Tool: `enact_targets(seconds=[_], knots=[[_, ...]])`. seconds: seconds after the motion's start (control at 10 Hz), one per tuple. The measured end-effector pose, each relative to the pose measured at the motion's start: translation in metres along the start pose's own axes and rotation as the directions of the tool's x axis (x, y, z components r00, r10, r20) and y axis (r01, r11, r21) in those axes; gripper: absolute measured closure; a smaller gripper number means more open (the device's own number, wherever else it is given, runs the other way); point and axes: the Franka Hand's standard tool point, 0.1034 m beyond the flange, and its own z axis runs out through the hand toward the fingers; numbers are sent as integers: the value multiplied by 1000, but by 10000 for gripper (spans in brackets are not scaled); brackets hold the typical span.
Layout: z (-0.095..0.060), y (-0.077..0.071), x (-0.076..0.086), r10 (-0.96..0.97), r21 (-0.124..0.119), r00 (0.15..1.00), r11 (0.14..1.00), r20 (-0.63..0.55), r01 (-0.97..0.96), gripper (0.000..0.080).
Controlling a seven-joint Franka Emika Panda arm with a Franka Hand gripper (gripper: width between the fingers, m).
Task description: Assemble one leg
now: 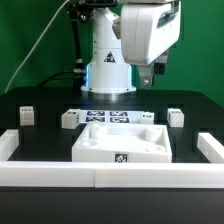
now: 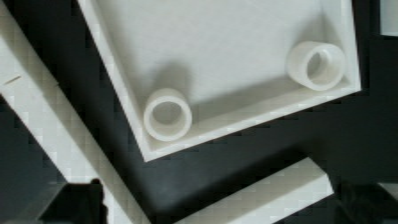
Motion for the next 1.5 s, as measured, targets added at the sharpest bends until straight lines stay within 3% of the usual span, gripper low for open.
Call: enact_targets(seconds=[0.6,0.8,1.0,1.2,1.3,1.4,1.5], knots=[[0,1,0,1,-2,1000,1000,0,-1,150],[13,-2,-11,-109,-48,994,993,-15,108,150],[24,-8,-25,-181,-76,983,981,-18,179,150],[35,-7,-25,-227,-154,974,963,-31,219,150],[45,-13,-27,-240,-168,970,958,-28,232,150],[43,-13,-28,-233,-151,972,962,-24,227,150],[42,-11,-28,-233,-155,972,962,-25,227,150]])
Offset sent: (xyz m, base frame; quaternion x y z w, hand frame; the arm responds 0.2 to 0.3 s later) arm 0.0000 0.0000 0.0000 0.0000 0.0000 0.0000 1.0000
